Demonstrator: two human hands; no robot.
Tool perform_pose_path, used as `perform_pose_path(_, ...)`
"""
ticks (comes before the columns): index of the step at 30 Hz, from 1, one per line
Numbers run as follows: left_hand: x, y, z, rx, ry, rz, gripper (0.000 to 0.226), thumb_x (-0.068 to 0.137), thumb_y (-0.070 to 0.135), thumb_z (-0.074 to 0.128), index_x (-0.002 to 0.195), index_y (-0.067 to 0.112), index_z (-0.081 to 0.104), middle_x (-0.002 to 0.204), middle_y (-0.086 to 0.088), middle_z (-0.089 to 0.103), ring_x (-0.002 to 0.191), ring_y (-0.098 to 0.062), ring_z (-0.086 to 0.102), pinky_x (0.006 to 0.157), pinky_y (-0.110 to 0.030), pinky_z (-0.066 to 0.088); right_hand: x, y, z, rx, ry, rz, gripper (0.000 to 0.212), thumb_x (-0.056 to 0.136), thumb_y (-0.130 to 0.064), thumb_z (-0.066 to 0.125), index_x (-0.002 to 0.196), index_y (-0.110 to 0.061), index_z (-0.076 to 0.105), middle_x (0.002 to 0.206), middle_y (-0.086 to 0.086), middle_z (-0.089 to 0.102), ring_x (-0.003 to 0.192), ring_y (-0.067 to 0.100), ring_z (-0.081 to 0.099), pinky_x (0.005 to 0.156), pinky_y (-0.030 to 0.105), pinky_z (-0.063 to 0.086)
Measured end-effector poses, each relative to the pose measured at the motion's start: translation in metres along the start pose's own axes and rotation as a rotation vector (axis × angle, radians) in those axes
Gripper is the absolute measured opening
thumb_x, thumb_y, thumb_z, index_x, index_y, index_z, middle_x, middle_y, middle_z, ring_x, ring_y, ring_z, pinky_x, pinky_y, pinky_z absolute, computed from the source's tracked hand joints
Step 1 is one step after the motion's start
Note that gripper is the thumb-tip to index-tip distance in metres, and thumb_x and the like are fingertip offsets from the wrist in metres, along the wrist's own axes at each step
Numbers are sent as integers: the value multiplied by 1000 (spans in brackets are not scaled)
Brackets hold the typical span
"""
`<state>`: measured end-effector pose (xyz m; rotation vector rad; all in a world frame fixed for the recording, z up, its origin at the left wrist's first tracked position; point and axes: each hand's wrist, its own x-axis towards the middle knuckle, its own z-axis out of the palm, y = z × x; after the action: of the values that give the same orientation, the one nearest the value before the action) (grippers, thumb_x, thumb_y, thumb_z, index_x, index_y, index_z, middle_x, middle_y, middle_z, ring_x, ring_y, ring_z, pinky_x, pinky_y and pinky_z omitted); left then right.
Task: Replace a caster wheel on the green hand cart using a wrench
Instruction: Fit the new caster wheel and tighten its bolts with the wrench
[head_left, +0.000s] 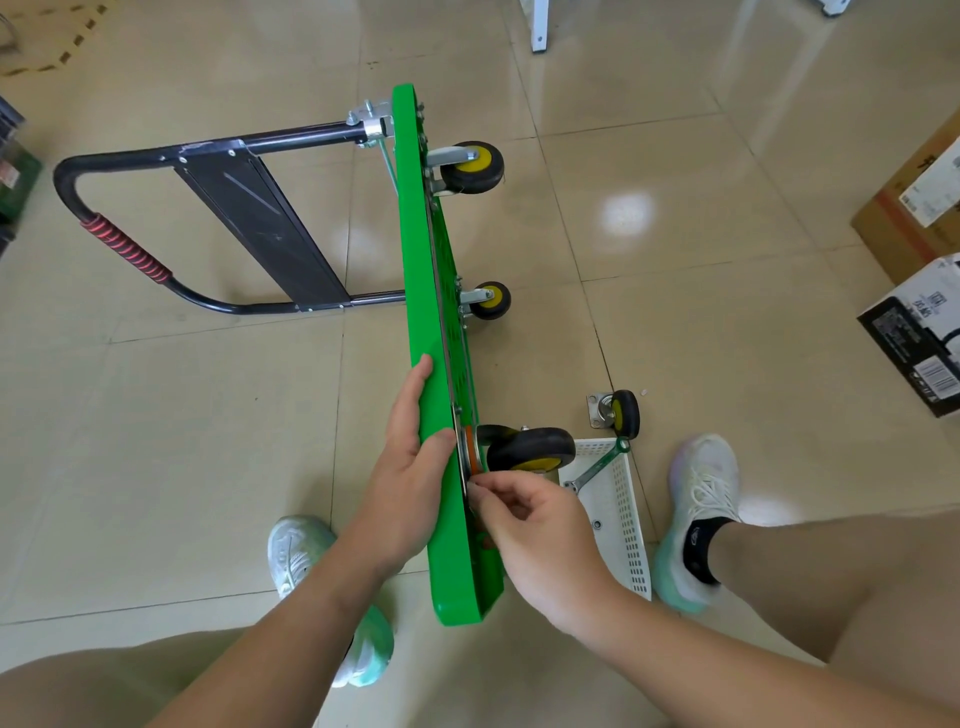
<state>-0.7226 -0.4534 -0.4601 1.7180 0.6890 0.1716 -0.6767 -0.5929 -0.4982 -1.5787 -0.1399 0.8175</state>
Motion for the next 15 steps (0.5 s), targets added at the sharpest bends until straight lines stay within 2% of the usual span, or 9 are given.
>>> perform_pose_path(8, -1, 0, 0, -12, 19, 6, 72, 89, 30, 42, 155, 54, 26, 160, 27, 31, 144, 2, 39, 124, -41, 33, 5, 0, 3, -225, 0, -90, 18, 99, -34, 63, 100, -22, 76, 79, -7, 76, 74, 9, 72, 71, 34, 60)
perform_pose_path(12, -1, 2, 0, -4, 10, -1, 72, 89, 31, 42, 154, 56, 25, 161, 24, 32, 143, 0, 40, 123, -43, 34, 5, 2, -2, -125, -35, -40, 14, 98, -32, 64, 100, -25, 76, 83, -5, 77, 75, 12, 73, 63, 26, 58)
perform_pose_path(15, -1, 3, 0, -7, 1, 5, 73, 90, 32, 42, 157, 53, 24, 162, 21, 31, 144, -4, 40, 123, -44, 35, 4, 4, -4, -24, -62, -3, 11, 95, -25, 69, 105, -23, 75, 89, -4, 78, 81, 14, 74, 67, 24, 58)
